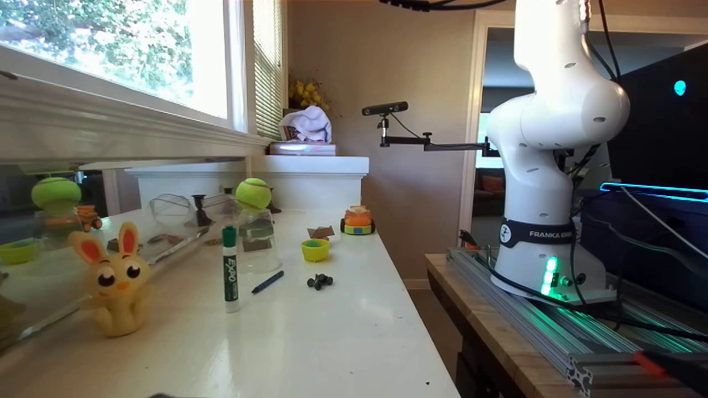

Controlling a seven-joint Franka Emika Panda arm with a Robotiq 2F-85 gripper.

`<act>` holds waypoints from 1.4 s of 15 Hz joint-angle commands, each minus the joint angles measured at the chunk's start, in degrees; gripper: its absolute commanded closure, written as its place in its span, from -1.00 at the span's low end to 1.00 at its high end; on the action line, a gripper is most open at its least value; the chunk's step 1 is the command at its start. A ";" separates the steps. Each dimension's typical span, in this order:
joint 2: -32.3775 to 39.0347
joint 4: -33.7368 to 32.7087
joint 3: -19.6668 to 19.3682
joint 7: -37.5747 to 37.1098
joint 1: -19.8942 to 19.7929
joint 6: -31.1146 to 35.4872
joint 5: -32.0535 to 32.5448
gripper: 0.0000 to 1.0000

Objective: Wipe the window with the paper towel

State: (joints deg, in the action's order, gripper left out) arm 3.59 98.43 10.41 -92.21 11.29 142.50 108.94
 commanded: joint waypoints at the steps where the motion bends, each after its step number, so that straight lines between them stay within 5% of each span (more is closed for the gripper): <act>1: 2.49 -3.53 0.06 -1.31 -0.46 2.57 2.50 0.99; 21: 7.97 -9.15 0.00 -0.75 0.11 7.77 2.98 0.99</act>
State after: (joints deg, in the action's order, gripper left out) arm 9.37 92.44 10.29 -92.21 11.36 147.93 109.45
